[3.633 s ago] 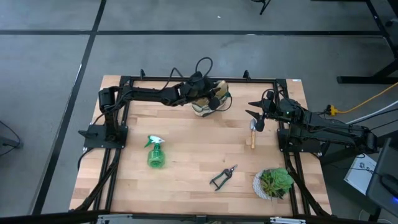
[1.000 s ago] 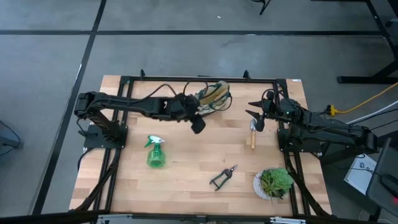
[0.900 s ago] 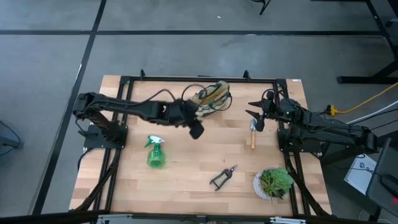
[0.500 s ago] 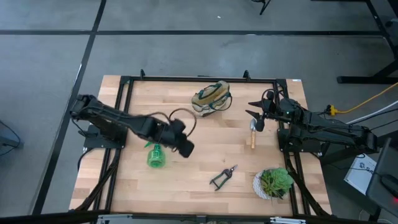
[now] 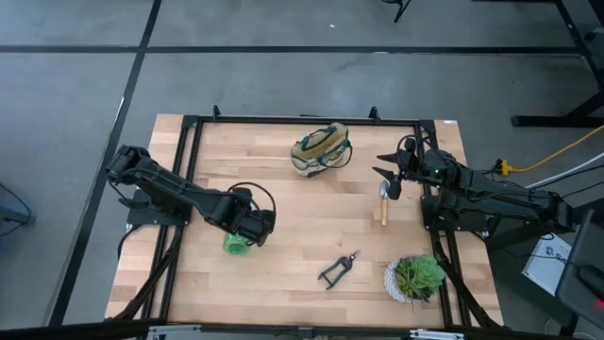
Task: Pick & Place Garden tools in Gardening bag
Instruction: Put the green spray bottle into the green gardening bag
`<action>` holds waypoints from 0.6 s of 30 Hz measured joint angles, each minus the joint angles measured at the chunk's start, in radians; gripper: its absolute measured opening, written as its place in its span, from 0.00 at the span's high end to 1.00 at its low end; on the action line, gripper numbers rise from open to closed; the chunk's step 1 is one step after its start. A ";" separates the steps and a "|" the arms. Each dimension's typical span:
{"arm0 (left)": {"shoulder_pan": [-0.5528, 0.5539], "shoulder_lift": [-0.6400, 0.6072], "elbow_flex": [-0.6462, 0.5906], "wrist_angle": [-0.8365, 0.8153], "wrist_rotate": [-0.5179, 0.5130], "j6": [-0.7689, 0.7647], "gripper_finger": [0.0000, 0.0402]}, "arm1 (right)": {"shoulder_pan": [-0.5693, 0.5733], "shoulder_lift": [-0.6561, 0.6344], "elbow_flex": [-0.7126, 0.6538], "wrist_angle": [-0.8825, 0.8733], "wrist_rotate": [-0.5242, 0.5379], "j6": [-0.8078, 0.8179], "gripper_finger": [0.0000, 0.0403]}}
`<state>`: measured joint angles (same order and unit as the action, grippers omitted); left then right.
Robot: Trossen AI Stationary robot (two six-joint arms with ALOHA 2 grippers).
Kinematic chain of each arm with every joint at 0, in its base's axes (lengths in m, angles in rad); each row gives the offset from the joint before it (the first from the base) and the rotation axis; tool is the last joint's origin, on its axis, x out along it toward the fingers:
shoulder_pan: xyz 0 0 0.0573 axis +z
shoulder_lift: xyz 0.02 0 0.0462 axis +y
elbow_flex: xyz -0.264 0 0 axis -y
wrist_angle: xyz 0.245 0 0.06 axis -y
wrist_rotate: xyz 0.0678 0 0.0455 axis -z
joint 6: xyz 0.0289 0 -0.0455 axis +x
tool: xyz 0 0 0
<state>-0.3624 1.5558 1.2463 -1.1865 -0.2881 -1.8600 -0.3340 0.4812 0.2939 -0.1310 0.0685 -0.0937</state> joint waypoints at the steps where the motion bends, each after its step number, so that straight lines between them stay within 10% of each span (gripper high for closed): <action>1: 0.004 -0.001 -0.014 -0.003 0.010 -0.010 0.59 | 0.000 0.000 0.000 0.000 0.000 0.000 0.54; 18: 0.126 -0.001 -0.254 0.179 0.226 0.072 0.59 | 0.000 0.000 0.000 0.000 0.000 0.000 0.54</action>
<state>-0.2359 1.5551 0.9923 -1.0079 -0.0626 -1.7880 -0.3340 0.4812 0.2939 -0.1310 0.0685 -0.0937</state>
